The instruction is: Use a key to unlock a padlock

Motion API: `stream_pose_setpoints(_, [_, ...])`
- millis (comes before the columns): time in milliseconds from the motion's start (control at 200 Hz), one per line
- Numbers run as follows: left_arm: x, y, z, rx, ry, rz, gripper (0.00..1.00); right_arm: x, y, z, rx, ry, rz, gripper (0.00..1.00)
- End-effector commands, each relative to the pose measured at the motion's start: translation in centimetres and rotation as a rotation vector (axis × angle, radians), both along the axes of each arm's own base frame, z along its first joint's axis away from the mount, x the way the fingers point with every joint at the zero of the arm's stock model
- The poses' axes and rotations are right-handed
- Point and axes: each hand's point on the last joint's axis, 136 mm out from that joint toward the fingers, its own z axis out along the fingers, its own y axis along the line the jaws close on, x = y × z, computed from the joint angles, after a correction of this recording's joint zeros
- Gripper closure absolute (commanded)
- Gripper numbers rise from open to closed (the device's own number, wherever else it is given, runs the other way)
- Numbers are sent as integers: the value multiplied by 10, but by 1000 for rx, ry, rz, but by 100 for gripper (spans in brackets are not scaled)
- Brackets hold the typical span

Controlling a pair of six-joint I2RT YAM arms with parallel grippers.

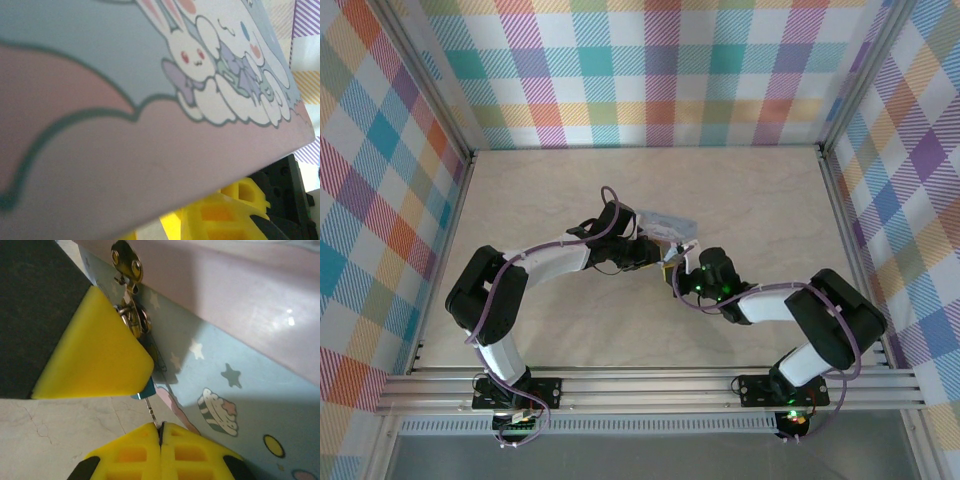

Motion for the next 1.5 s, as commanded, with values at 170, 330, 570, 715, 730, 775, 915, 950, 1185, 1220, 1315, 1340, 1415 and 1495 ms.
stream_pose_setpoints(170, [-19, -12, 10, -54, 27, -70, 80, 27, 14, 49, 124, -117, -13, 100])
stream_pose_setpoints(330, [-20, -14, 7, -53, 34, -75, 80, 29, 19, 62, 159, -135, -4, 100])
stream_pose_setpoints(570, [-18, -19, 3, -80, 43, -72, 80, 27, 18, 68, 192, -112, -16, 100])
stream_pose_setpoints(715, [-15, -22, -4, -84, 52, -70, 80, 23, 12, 46, 144, -46, -38, 100])
stream_pose_setpoints(730, [-15, -21, -5, -83, 53, -68, 80, 22, 11, 42, 138, -36, -41, 100])
stream_pose_setpoints(775, [-15, -21, -9, -80, 58, -66, 80, 21, 7, 33, 124, -10, -55, 100])
stream_pose_setpoints(915, [-14, -19, -20, -73, 68, -52, 79, 13, -1, 5, 81, 93, -88, 100])
stream_pose_setpoints(950, [-13, -19, -22, -73, 71, -47, 79, 11, -2, 0, 75, 117, -93, 100])
stream_pose_setpoints(1185, [-8, -17, -22, -87, 66, -29, 71, 1, -6, -20, 49, 272, -132, 100])
stream_pose_setpoints(1220, [-6, -17, -22, -89, 65, -25, 68, 1, -5, -21, 43, 284, -133, 100])
stream_pose_setpoints(1315, [-3, -13, -16, -91, 49, -10, 65, 1, -4, -26, 29, 324, -137, 100])
stream_pose_setpoints(1340, [-2, -11, -14, -90, 40, -2, 64, 0, -4, -27, 29, 334, -138, 100])
stream_pose_setpoints(1415, [0, -4, -3, -96, 12, 20, 57, -1, -2, -30, 33, 364, -138, 100])
stream_pose_setpoints(1495, [3, 7, 7, -108, -5, 54, 48, -3, 0, -32, 35, 396, -134, 100])
